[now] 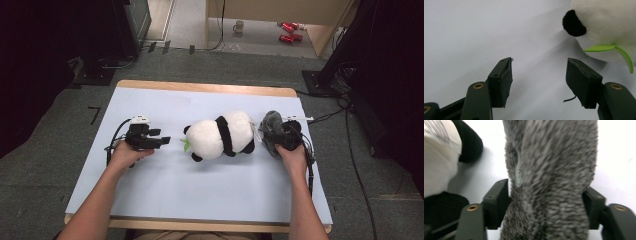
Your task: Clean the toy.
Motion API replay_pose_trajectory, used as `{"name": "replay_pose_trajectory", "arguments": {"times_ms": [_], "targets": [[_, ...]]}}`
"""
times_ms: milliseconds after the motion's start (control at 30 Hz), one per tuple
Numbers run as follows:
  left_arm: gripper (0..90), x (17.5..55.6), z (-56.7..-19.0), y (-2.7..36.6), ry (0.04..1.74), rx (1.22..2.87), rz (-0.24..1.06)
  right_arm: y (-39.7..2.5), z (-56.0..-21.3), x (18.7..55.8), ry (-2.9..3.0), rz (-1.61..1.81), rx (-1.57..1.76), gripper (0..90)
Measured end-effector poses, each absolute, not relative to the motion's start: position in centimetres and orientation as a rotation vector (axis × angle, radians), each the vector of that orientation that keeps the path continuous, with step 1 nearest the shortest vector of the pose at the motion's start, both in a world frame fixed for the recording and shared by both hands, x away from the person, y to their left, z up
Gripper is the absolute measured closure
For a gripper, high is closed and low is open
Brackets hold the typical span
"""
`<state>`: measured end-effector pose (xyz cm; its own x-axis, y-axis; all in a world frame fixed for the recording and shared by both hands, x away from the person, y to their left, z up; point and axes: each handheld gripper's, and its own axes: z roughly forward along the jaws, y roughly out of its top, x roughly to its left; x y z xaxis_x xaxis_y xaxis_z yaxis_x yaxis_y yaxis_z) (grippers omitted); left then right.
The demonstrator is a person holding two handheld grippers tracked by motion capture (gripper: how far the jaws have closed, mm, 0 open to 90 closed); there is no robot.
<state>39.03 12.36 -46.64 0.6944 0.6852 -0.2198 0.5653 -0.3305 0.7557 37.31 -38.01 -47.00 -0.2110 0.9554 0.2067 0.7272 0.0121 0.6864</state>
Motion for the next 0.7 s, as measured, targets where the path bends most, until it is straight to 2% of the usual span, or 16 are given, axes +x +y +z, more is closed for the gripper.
{"name": "replay_pose_trajectory", "arguments": {"times_ms": [233,700], "targets": [[37.9,38.8,-46.5,12.5,0.955,2.018,0.175,-38.4,-45.6,36.2,1.937,1.041,1.733,22.5],[38.1,37.4,-46.4,12.6,0.901,2.043,0.184,-39.0,-43.4,32.0,1.950,0.978,1.694,22.5]]}}
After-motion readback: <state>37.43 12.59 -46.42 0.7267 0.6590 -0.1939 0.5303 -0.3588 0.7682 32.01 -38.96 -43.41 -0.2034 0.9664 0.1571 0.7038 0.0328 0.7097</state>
